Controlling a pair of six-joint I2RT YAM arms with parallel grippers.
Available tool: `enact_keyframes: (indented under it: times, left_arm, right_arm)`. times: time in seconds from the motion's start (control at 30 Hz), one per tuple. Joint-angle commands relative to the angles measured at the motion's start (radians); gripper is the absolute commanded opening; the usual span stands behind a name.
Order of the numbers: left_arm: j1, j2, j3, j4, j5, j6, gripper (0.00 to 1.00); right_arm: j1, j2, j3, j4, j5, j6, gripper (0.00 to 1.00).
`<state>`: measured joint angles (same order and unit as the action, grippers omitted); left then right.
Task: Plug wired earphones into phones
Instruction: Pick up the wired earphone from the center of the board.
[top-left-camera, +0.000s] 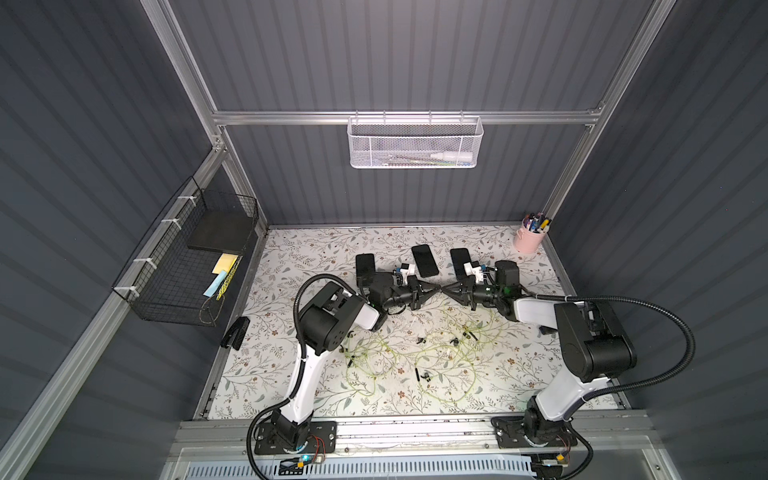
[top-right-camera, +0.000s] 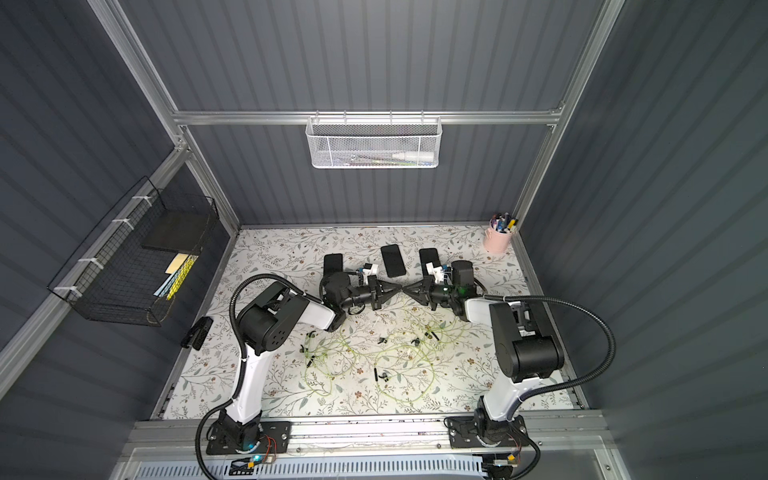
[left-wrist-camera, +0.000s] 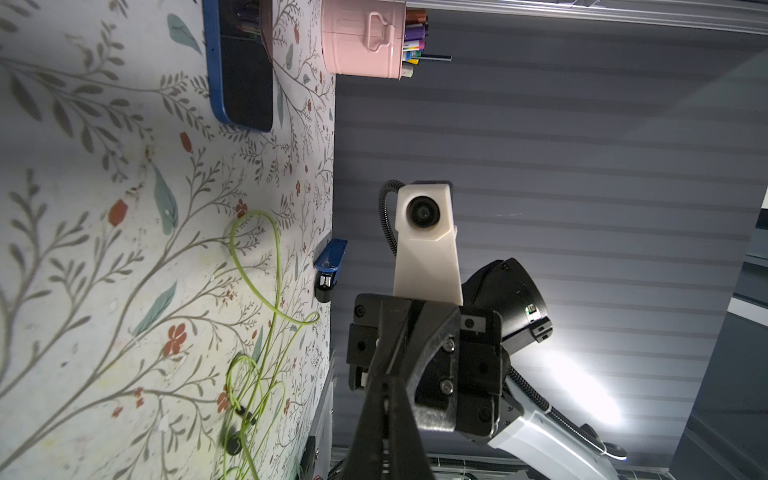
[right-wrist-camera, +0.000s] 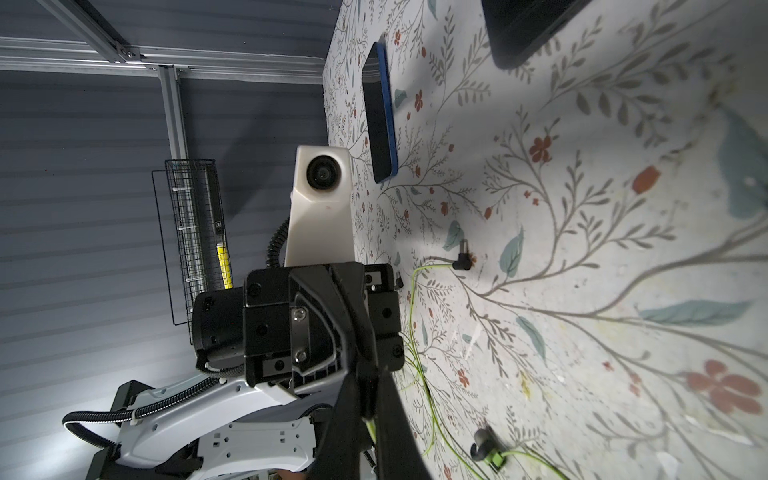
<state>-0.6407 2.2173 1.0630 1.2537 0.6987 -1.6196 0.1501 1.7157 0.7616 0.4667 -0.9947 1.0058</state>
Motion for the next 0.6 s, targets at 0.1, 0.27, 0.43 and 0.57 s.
enact_keyframes:
  times: [0.1,0.27,0.43,0.57]
  left_arm:
    - [-0.007,0.002,0.028,-0.09,0.009,0.067,0.49]
    - [0.055,-0.052,0.058,-0.293,0.009,0.21,0.66]
    - [0.162,-0.183,0.162,-0.866,-0.056,0.604,0.72]
    - [0.218,-0.18,0.445,-1.443,-0.293,1.031,0.79]
  right_arm:
    - [-0.019,-0.014,0.033,-0.042,0.01,-0.051,0.04]
    - [-0.037,-0.071,0.048,-0.228,0.065,-0.17,0.03]
    - [-0.032,-0.169,0.079,-0.521,0.236,-0.347,0.03]
    - [-0.024,-0.243,0.066,-0.628,0.308,-0.407,0.04]
